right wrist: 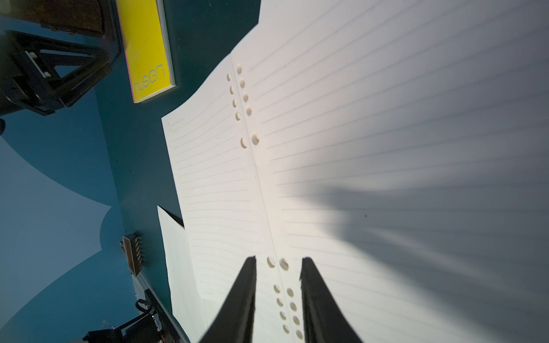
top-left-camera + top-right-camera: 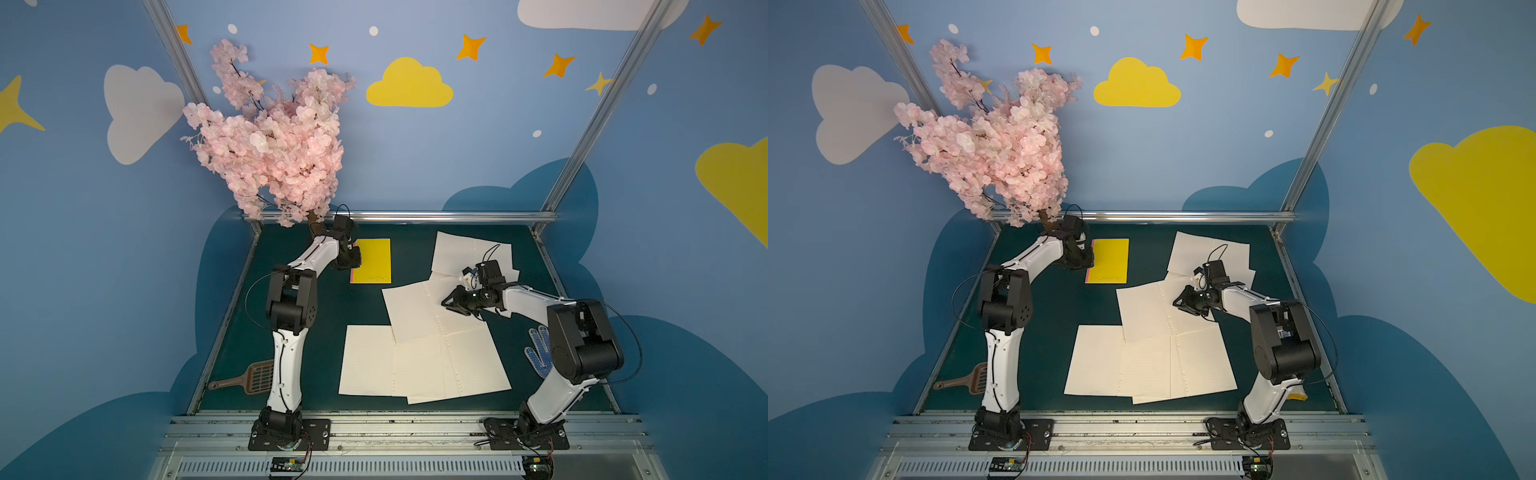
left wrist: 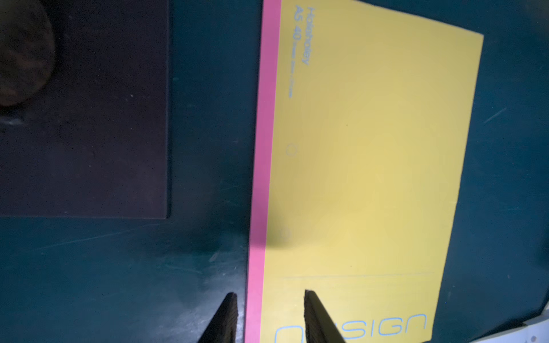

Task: Close the notebook
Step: Place the notebook at the center of the board.

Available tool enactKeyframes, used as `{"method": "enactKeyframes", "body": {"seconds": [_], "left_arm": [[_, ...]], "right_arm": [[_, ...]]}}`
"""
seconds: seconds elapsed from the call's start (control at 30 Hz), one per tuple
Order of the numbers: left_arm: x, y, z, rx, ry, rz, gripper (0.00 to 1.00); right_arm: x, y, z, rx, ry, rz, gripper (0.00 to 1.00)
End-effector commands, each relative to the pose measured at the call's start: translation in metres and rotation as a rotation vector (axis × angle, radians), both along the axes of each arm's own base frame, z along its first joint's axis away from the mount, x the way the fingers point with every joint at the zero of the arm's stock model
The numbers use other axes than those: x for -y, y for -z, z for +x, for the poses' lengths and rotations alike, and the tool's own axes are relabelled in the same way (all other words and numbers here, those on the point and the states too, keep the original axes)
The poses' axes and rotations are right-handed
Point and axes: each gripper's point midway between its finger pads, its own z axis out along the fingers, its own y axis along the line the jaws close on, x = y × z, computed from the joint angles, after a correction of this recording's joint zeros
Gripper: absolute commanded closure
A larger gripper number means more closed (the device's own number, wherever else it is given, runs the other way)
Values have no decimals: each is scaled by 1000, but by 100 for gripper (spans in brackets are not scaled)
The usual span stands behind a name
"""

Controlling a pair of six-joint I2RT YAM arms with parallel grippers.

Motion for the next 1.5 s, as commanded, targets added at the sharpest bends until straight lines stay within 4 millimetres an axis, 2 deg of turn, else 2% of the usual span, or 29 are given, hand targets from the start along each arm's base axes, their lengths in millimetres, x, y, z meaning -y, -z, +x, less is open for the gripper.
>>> {"method": "enactKeyframes", "body": {"seconds": [0.0,0.27,0.63,0.9,1.03,1.17,1.47], "left_arm": [[-1,-20,-3,32,2,-14,60],[20,-26,-23,24,12,-107,59],[69,-12,-79,-56,26,-315,58],[77,-6,-112,-72,11,-365,57],[85,-1,-127,-92,14,-419,55],[94,1,-137,-104,23,-445,54],[109,5,-146,-127,36,-472,53]], "right_arm": [[-1,-7,1,21,-8,-2,71],[8,-13,1,33,9,-12,71],[36,-11,2,14,74,-48,67],[55,-12,3,17,102,-76,60],[65,-9,3,12,115,-95,54],[72,-5,5,11,122,-115,47],[83,0,10,3,136,-132,45]]}}
